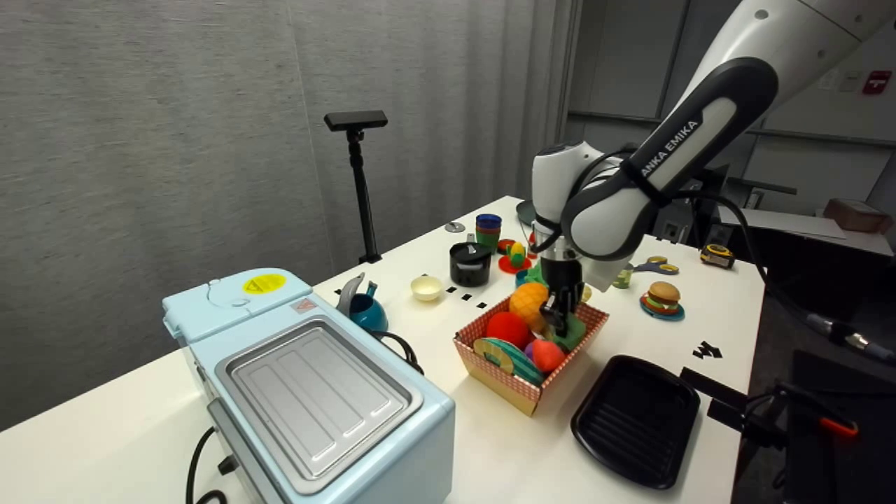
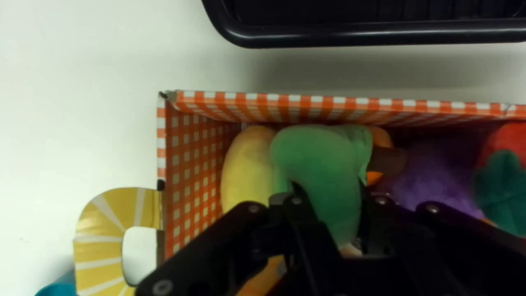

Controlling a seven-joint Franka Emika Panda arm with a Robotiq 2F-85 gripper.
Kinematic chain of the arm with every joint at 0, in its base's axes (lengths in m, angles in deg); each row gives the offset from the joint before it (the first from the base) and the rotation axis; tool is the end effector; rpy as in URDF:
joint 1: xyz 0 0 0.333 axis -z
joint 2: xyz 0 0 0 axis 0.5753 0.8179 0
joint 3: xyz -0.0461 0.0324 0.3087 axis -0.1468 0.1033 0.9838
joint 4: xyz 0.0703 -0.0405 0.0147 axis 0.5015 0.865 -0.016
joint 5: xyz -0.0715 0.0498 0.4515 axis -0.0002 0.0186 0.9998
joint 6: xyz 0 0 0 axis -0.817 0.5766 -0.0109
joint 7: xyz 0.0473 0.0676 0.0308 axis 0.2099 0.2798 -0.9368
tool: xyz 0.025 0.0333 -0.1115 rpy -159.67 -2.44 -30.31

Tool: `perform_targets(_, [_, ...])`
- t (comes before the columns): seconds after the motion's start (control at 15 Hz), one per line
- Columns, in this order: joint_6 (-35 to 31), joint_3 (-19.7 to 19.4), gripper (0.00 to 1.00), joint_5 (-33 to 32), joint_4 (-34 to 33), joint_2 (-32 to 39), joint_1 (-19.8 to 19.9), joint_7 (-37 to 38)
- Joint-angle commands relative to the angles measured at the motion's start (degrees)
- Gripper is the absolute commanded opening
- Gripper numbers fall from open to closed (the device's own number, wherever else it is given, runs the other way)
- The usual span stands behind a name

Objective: Put the peach plush toy in the box and remove the green plush from the box and put it on the tray

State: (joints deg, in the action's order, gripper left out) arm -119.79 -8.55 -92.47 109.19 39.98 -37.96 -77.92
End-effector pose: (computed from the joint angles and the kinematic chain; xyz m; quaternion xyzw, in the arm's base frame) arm 0.6051 -0.0097 0.0931 0.9964 -0.0078 -0.0622 0.0567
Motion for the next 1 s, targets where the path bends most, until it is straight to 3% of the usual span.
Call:
perform_targets(0.0, [3.5, 1.5, 0.03, 0.1, 3.9, -5.3, -1.3, -0.2])
perform_targets(0.27, [2.9, 0.2, 0.05, -5.2, 9.8, -11.4, -5.4, 5.8])
perform_targets(0.53, [-4.0, -1.0, 0.05, -15.0, 17.0, -17.4, -8.8, 16.7])
perform_targets(0.93, [-4.6, 1.0, 0.05, -19.7, 24.7, -21.0, -8.4, 23.2])
